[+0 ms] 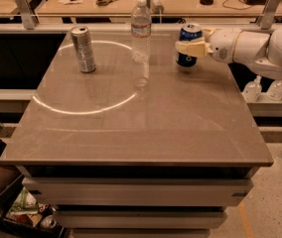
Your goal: Move pepsi can near water bottle
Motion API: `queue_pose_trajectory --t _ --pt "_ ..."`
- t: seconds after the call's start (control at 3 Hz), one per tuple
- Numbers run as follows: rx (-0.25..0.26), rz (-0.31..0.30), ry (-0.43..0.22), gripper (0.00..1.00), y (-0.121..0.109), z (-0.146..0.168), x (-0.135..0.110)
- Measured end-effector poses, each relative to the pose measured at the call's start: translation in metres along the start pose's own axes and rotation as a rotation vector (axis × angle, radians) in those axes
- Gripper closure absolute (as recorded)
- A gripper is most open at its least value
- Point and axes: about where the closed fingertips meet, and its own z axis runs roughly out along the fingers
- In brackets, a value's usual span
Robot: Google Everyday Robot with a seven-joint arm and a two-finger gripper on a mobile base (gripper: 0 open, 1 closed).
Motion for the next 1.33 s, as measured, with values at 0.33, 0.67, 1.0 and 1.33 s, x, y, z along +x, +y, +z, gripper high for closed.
queue_pose_trajectory --t 0.33,0.67,1.0,1.33 --pt "0.012 -0.004 0.039 1.0 -0.002 0.017 0.01" --pt "-0.007 0.001 0.071 1.0 -0.001 0.039 0.017" --pt "-0.045 0.007 0.071 1.0 0.002 0.06 0.02" --pt "-0.05 0.007 0.07 0.82 0.004 0.063 0.019"
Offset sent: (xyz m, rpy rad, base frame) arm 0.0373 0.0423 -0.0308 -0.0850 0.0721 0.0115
